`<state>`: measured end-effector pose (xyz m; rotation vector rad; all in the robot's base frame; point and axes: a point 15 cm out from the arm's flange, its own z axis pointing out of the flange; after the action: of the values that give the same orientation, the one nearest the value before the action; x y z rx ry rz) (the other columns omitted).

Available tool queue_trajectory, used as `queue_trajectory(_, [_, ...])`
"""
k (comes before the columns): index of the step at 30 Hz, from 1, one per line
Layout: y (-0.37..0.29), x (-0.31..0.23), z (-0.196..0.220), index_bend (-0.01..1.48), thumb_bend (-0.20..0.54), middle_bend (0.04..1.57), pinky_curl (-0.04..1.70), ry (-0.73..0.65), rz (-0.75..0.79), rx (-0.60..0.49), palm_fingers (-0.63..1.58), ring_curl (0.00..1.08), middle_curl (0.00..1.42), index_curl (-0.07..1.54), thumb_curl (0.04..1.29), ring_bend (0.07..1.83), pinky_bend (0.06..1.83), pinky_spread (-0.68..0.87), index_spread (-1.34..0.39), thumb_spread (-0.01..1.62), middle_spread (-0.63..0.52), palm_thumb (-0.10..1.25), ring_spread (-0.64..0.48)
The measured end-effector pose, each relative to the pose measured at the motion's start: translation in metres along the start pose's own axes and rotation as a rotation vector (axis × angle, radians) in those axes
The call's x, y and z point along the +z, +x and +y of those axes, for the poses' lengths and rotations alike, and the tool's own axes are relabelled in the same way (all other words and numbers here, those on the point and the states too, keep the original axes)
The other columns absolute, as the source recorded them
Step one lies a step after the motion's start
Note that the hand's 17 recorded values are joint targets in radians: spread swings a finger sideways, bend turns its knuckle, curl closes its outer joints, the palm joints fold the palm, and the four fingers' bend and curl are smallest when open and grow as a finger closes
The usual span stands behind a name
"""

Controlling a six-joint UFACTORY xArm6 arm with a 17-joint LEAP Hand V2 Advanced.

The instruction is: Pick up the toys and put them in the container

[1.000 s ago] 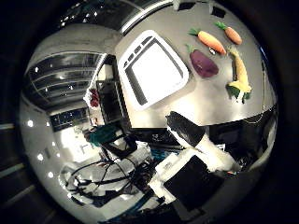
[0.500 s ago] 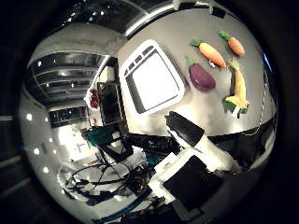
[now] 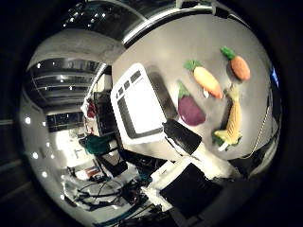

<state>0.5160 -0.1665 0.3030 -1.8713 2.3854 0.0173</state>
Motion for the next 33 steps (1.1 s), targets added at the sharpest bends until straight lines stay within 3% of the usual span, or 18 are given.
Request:
queue_trajectory(10, [0.072,0.022,-0.076,0.14,-0.022,0.3,0.31,0.14,0.03,0.08,0.15,0.24,0.35,0.24,0.31,0.42,0.43,0.39,-0.24,1.09,0.05,0.6,0.16])
queue_trajectory(33, [0.157,0.169,-0.083,0.14,-0.025,0.33,0.31,0.077,0.044,0.184,0.15,0.25,0.35,0.23,0.31,0.52,0.5,0.4,-0.23,1.08,0.07,0.6,0.16])
